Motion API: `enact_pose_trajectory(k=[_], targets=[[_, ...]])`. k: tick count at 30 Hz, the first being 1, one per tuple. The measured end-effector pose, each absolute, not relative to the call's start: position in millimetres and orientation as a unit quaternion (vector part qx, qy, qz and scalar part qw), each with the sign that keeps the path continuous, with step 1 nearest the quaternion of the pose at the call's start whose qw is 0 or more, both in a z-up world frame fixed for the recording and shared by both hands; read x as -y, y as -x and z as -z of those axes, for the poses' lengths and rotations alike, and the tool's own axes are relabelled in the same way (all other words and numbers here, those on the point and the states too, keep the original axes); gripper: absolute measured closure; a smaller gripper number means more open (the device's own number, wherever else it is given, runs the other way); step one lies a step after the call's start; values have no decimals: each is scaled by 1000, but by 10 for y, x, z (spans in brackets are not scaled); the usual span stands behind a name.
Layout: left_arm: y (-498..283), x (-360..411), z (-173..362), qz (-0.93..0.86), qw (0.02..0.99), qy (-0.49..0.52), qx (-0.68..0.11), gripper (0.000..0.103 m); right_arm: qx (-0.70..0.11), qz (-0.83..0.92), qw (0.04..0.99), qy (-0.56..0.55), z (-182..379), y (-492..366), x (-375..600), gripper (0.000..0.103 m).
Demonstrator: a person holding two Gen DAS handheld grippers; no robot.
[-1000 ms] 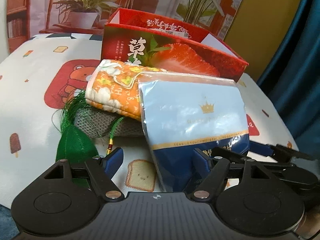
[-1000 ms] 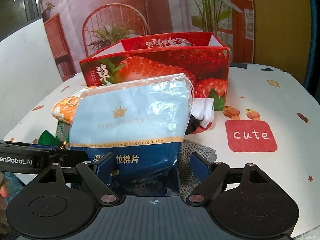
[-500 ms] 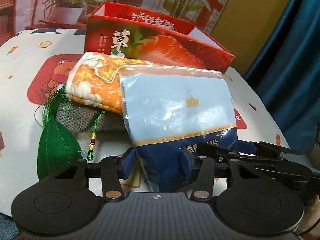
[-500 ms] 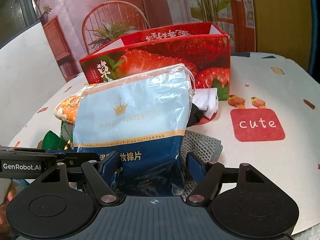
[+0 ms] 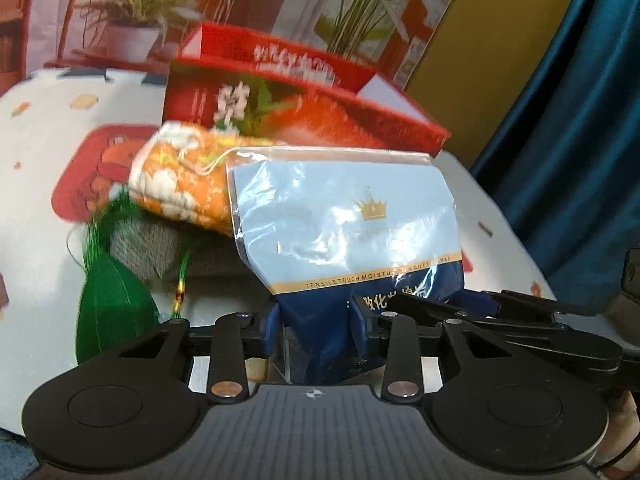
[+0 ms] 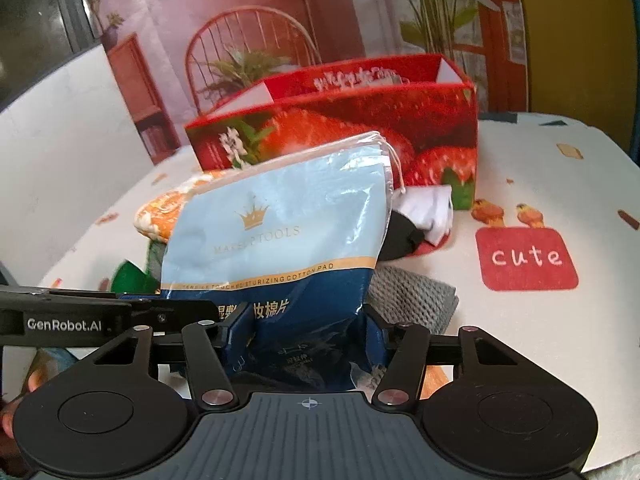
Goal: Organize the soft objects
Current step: 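Close the right gripper on the cotton pad bag and lift it, then carry the cotton pad bag into the red box and release it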
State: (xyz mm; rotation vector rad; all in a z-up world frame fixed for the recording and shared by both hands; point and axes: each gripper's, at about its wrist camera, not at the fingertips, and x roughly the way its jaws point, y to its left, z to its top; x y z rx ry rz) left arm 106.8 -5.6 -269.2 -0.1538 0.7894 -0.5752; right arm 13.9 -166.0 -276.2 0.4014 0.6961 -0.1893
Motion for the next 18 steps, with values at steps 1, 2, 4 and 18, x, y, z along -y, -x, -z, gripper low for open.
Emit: enact_pose_trajectory(k=[1,2,4,18], targets=[[-1038,57,2647,278,884,71,-368,65,-333,90,918,-197,2735,-122,1666,51],[-1014,56,2611,280,888,69,-359,65,-326,88,920,-198,2700,-103,1674,51],[-975,60,2535,281,894,64,-344,65,-314,85,924,-200,2627,-73,1686,51],[-1004,97,1851,286,915,44,-282,65,-249,63,945,-202,2024,-93,1819,52]])
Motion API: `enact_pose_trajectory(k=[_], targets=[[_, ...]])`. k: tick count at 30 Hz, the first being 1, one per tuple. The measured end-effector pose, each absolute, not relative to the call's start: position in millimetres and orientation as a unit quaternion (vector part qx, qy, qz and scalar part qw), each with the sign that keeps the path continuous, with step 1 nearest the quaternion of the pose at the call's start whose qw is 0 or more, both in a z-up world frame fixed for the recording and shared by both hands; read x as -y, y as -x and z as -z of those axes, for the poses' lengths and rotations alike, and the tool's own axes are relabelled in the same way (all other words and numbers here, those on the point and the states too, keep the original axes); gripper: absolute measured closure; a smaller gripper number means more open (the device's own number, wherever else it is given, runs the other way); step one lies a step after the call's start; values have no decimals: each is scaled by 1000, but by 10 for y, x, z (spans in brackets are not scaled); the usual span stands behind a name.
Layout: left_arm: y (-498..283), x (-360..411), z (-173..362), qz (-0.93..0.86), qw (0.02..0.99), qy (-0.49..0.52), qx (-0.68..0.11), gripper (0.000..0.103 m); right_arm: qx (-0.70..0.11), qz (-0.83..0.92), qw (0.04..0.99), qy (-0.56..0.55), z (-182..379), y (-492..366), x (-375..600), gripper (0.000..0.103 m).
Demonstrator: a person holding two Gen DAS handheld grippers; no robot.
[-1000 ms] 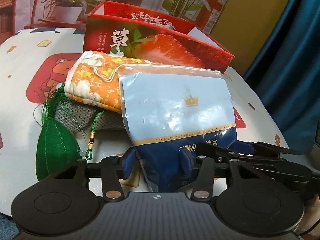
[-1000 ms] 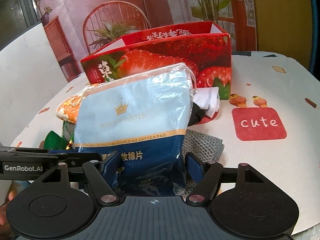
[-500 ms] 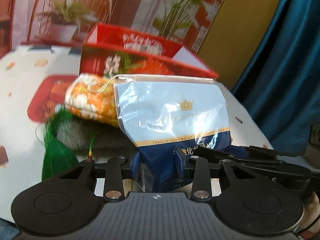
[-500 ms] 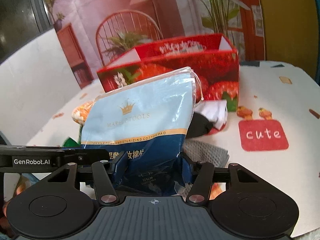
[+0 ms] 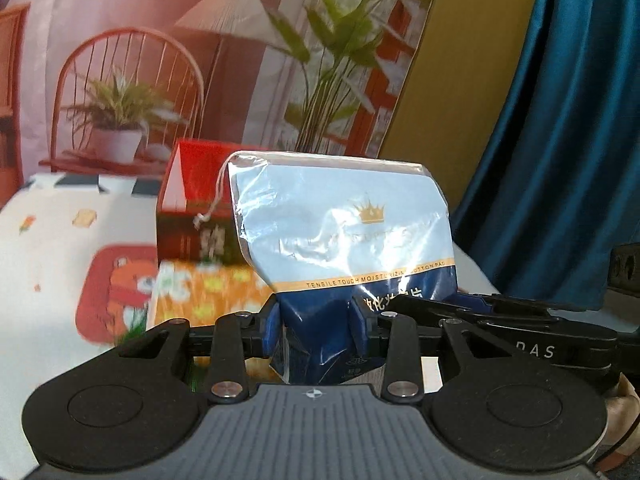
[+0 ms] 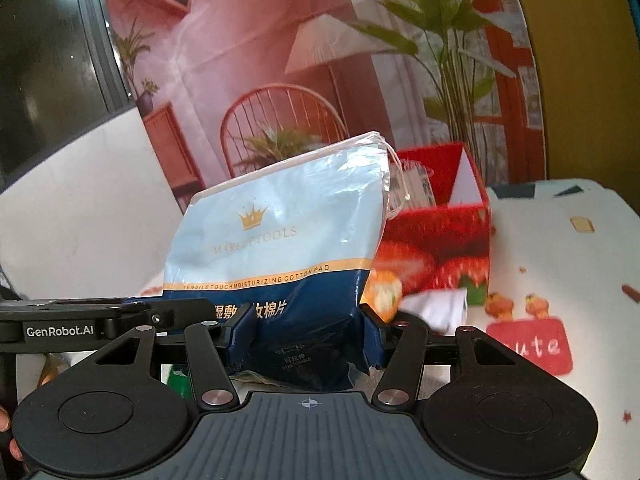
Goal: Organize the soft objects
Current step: 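Carry the cotton pad bag into the red box and release it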
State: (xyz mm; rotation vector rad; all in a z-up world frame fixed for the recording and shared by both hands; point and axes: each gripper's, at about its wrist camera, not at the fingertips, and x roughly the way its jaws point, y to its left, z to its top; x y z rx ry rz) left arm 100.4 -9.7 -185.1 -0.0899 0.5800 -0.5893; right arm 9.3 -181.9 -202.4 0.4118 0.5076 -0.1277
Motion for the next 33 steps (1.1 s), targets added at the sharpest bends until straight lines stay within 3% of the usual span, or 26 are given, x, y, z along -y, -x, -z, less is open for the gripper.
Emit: enact_pose_trajectory(k=[15,26,33], targets=[[-2311,440,1273,286,920,46,-264,64,-238,51,959,-144,1437,-1135,2515,53],[-3289,560,1793,237,895,111,-362,64,-297,61,930,-207,1986,-2033,3088,53],[-3532,762,2129,232,869,89,-428,65,-360,82,896,-246,2472,-2222,3284,55]])
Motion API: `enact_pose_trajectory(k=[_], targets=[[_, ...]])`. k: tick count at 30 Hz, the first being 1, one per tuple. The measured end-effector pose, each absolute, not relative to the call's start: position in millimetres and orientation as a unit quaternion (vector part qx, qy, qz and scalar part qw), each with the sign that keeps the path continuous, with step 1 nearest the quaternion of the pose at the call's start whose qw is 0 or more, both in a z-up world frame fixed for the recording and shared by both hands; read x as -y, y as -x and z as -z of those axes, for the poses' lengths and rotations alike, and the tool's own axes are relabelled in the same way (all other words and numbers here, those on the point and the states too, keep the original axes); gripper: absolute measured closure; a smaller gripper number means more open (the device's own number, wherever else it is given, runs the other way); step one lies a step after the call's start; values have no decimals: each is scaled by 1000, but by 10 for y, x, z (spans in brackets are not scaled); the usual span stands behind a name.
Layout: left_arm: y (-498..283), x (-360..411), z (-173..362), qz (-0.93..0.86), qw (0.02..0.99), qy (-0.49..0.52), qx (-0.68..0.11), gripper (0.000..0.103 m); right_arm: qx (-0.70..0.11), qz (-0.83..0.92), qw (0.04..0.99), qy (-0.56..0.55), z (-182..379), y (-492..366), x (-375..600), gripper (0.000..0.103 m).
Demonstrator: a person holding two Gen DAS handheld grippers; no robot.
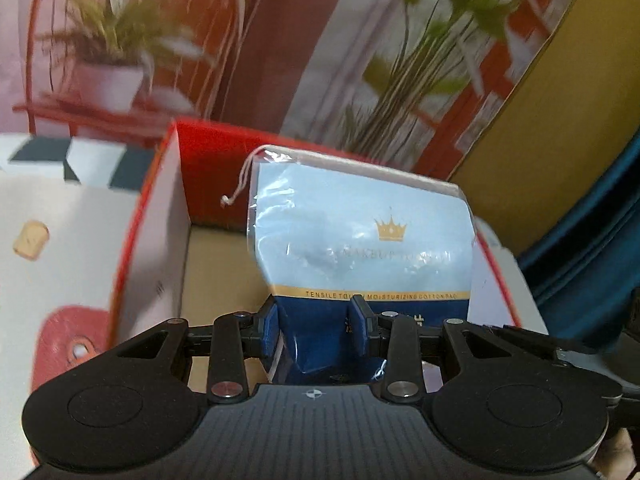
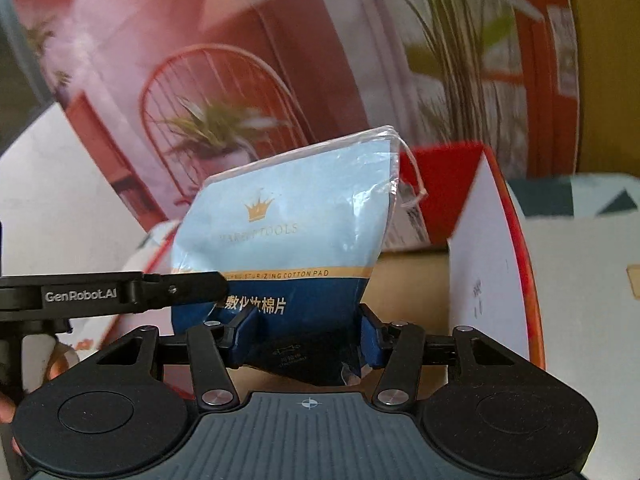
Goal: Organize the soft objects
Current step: 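Carry the cotton pad bag into the red box and release it, then grasp the orange floral cloth pouch with the right gripper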
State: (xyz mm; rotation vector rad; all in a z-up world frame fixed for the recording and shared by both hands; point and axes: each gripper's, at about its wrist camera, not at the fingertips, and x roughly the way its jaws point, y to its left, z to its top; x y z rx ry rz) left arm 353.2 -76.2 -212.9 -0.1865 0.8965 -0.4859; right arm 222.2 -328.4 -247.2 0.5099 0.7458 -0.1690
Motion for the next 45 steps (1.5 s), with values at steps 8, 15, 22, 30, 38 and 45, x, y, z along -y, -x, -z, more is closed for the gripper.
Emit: enact_pose_trajectory(k=[8,15,22,30,38,45], targets=[[-3658,920,2288,226,854,64,-465,64,-404,107,861,-291,2695,-2253,3452,56],[-3618,947,2305,217,859,38,-461,61,-432,105,848,-288,2702,-2330,3448,56],[-3507,861,2141,202,881,31,-428,47,-446,128,848,-256,2641,-2372,3406,56],[-3022,553,1762,220,905,51,-361,47,-387,150,896,-157,2323,-2028,3180,55],[-2433,341,1600,221,925,34,-308,47,-298,140,930,-164,2067,-1398,3046,55],[-2108,66,1753,201,926,67,-313,47,-248,121,949,-154,1970,-1048,2717,55]])
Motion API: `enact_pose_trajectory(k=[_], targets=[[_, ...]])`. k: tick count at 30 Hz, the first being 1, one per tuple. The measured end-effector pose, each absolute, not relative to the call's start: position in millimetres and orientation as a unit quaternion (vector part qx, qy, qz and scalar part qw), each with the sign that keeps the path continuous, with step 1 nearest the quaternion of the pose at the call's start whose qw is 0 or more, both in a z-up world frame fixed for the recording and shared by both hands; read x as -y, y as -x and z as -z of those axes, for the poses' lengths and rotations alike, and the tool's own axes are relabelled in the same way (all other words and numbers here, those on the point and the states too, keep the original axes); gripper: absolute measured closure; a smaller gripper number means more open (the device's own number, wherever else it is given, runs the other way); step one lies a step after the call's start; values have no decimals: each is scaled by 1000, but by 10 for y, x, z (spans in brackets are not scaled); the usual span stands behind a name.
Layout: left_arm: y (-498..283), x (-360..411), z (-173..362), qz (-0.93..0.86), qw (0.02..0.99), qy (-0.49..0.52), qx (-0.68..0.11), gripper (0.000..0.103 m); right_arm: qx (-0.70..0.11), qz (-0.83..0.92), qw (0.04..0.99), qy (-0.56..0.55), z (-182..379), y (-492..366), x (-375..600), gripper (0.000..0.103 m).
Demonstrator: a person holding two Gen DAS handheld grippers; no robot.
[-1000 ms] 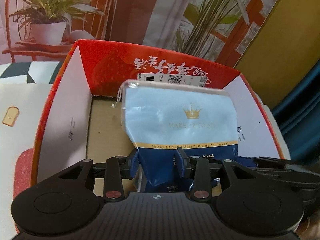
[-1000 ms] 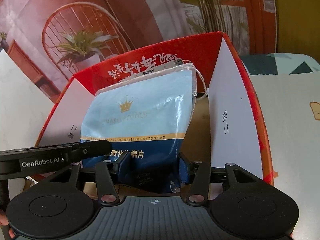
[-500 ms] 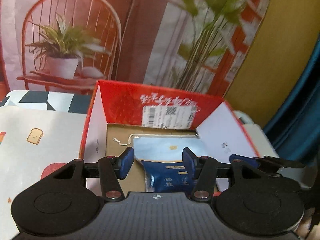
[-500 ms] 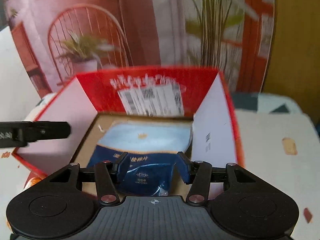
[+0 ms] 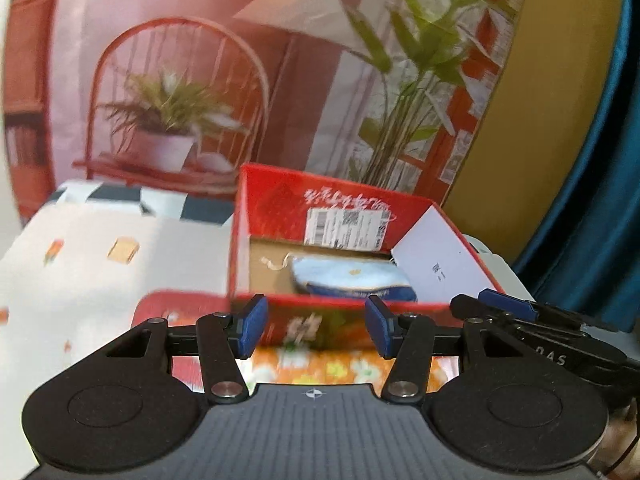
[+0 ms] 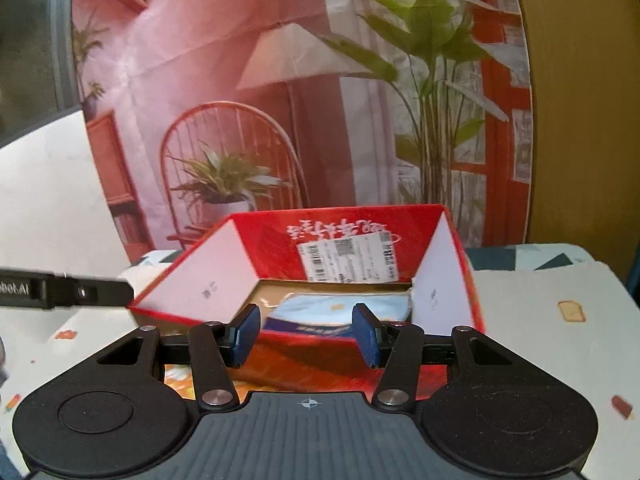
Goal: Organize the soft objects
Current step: 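Grasp the orange floral cloth pouch with the right gripper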
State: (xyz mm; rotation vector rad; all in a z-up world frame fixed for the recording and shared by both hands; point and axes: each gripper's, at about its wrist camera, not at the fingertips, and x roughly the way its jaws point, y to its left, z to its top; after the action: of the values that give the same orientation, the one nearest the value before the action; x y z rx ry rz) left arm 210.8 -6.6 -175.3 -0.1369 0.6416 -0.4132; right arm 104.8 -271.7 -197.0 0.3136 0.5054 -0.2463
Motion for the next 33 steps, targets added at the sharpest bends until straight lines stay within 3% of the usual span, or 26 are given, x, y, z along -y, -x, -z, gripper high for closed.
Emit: enact_pose_trajectory(k=[5,7,21,29,33], targets=[[-2022,-82,1982,184,921,79,-333,47,-252,108,946,-173,2053,-946,2522,55],[-2015,-122,2086,176,919,78,-344,47,-257,104,945,-173,2123,-913,2440,50],[-1861,-173,2623,151,908,95,-380,47,-309,100,940,-105,2659,-849,1958,43],[-1784,-160,2701,153,909,91,-378,47,-302,98,942,-109,2754,-748,1975,40],[-1761,-146,2738,152,908,91,-381,47,-297,105,941,-122,2695,-724,2080,32]])
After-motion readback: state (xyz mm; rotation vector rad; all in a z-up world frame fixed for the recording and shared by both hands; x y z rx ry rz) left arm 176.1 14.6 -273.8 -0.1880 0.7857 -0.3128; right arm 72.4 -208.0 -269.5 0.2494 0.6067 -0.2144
